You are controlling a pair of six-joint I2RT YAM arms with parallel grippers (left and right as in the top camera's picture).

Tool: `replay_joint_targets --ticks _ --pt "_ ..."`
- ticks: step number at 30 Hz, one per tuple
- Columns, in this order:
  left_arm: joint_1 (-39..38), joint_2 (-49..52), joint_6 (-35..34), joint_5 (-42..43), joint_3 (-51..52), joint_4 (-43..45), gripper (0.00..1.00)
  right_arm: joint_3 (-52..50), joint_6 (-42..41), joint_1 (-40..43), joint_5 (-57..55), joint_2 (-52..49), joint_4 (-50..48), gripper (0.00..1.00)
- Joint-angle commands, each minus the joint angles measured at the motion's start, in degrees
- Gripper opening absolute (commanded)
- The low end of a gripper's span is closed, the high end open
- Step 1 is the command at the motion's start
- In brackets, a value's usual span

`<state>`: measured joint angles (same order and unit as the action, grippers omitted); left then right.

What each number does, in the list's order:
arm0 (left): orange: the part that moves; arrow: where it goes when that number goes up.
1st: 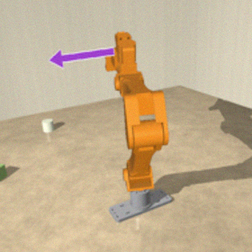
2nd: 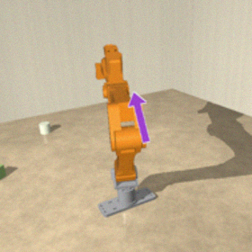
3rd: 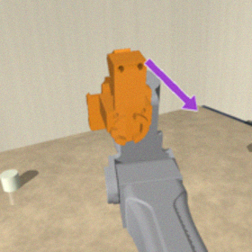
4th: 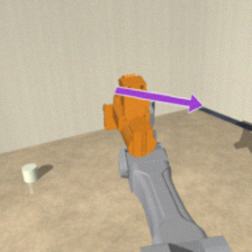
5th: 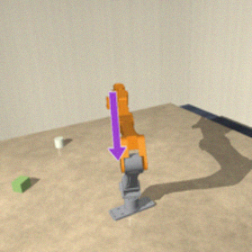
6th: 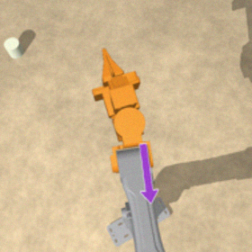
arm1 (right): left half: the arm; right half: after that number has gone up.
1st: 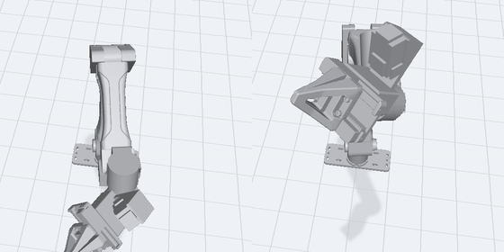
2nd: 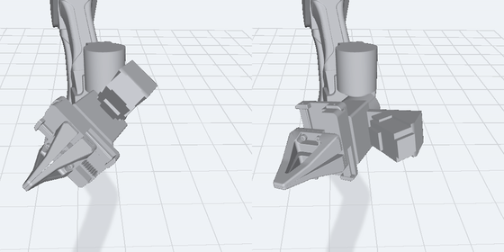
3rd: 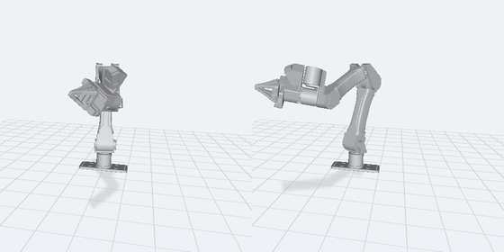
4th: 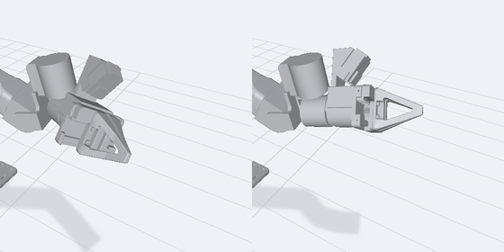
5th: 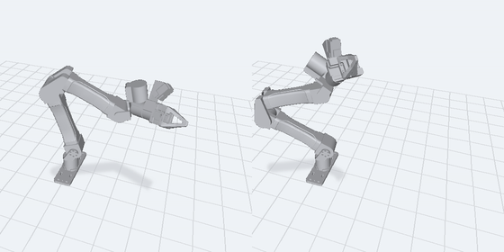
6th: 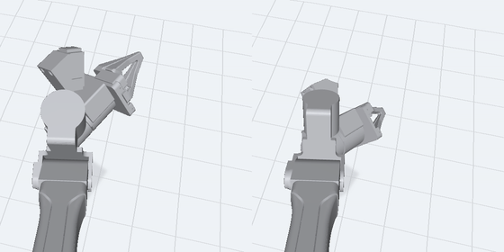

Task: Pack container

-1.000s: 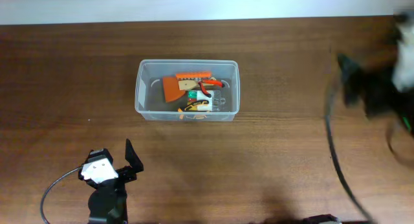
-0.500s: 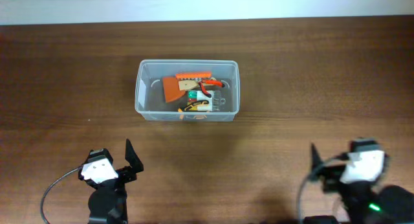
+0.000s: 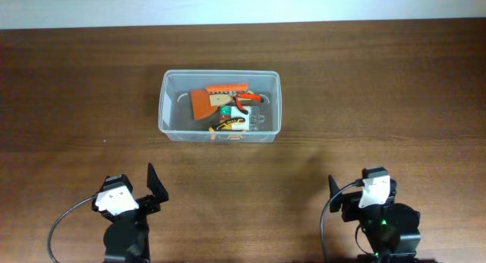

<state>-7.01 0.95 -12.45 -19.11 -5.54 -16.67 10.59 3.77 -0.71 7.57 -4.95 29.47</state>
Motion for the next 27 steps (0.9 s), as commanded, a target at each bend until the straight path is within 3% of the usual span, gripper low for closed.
replay_joint_targets --ticks 1,27 --pt "-0.2 -0.3 0.5 -0.2 0.2 0.0 0.99 -2.3 -0.9 0.3 0.8 2.3 -0.5 0.98" --pt "-0.2 -0.3 0.5 -0.2 0.2 0.0 0.99 -2.6 -0.9 0.3 0.8 4.7 -0.8 0.98"
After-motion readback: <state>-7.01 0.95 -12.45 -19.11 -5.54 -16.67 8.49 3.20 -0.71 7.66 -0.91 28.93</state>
